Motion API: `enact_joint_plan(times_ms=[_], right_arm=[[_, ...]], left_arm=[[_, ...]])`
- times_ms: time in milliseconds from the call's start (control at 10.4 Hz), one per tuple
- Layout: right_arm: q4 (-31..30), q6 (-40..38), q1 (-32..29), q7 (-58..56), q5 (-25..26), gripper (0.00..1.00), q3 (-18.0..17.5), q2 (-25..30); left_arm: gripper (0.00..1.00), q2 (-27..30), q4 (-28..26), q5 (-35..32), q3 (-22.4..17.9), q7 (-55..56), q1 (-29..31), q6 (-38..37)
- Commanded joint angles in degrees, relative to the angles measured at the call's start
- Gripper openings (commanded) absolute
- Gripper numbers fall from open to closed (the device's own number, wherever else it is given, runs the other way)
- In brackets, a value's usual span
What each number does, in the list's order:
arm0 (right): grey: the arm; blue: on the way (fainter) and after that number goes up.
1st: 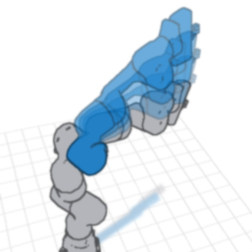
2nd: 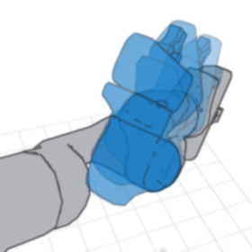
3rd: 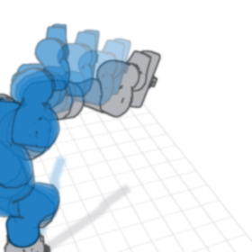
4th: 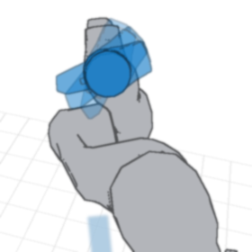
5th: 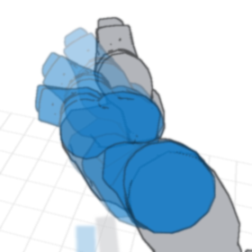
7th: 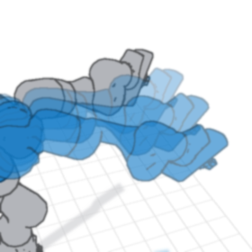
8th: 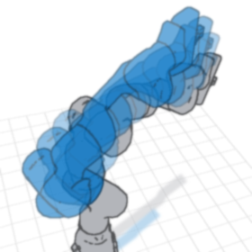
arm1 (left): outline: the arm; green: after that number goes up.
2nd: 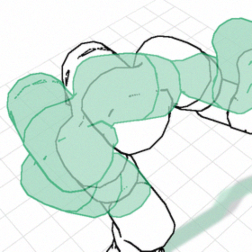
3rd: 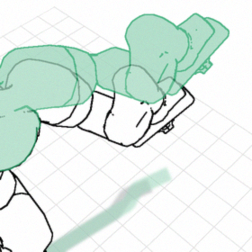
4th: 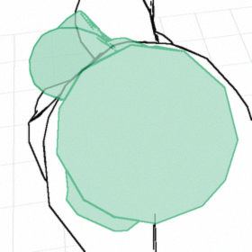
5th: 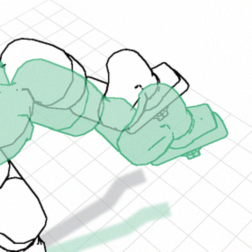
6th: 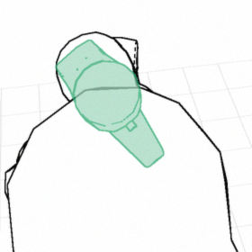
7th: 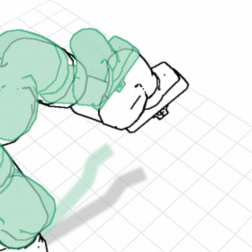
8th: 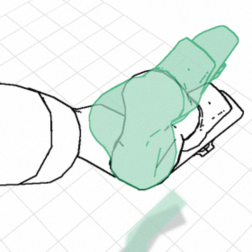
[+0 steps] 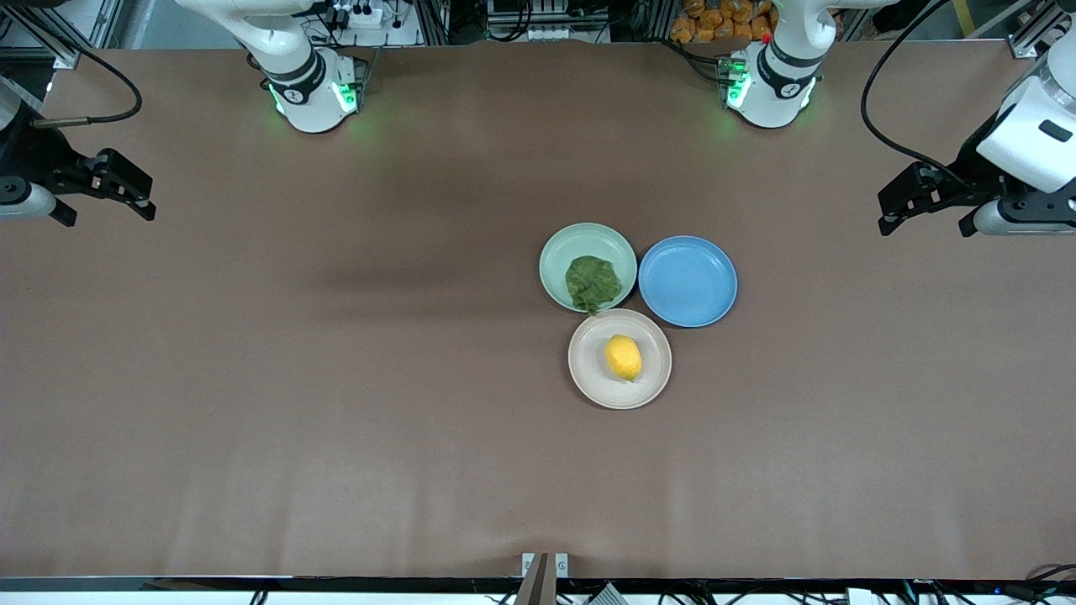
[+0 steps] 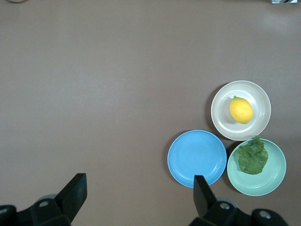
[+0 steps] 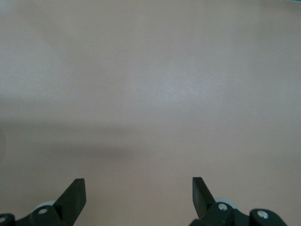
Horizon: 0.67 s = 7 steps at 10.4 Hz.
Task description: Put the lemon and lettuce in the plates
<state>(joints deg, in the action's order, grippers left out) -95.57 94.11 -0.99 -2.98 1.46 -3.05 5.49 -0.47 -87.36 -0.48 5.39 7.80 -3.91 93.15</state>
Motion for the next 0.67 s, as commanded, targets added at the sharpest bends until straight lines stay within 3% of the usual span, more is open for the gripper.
enact_joint_plan(times_ms=[0,578], right_arm=[[-0.23,0.02,0.29,0.26,0.65,1.00,0.06,0.92],[-0.23,-0.50,1.60,0.17,0.65,1.00,2.08,0.92]], left_arm=[[1.00,-0.23,0.96,0.83,-0.38,0.64,-0.65,-1.65],[1.00,-0.06,1.05,0.83,0.33,0.81,-0.65,-2.62]])
